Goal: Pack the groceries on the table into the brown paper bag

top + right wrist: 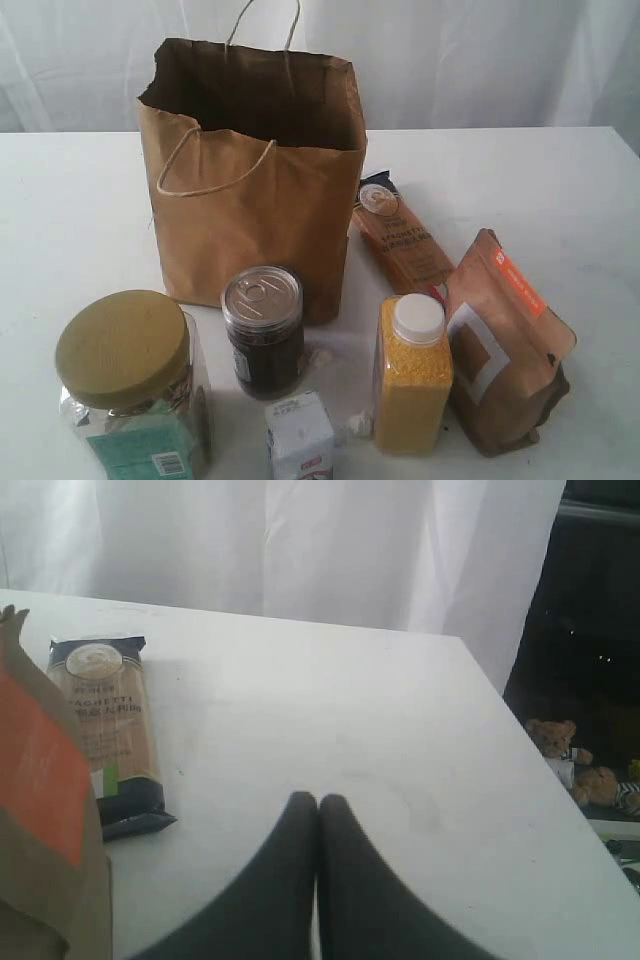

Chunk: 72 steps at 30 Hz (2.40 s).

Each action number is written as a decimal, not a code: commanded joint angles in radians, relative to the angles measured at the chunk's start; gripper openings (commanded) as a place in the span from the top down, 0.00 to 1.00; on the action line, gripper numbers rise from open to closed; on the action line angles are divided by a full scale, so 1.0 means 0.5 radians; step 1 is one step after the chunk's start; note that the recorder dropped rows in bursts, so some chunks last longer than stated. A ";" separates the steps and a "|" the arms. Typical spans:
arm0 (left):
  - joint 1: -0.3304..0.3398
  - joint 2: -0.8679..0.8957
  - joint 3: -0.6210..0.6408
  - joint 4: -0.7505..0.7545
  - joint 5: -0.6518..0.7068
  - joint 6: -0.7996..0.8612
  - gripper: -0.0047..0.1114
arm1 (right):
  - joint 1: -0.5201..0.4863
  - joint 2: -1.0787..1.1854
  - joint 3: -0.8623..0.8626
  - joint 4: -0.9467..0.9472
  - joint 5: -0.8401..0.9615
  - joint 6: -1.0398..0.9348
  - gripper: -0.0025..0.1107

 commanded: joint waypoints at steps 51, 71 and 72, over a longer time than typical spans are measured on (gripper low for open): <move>-0.346 1.037 -0.365 0.100 0.493 -0.644 0.05 | -0.006 -0.012 0.011 0.000 -0.014 -0.009 0.98; -0.568 1.121 -0.435 0.657 0.462 -0.872 0.05 | -0.006 -0.012 0.011 0.000 -0.014 -0.009 0.98; -0.592 1.121 -0.435 0.664 0.438 -0.816 0.05 | -0.006 -0.012 0.011 0.000 -0.014 -0.009 0.98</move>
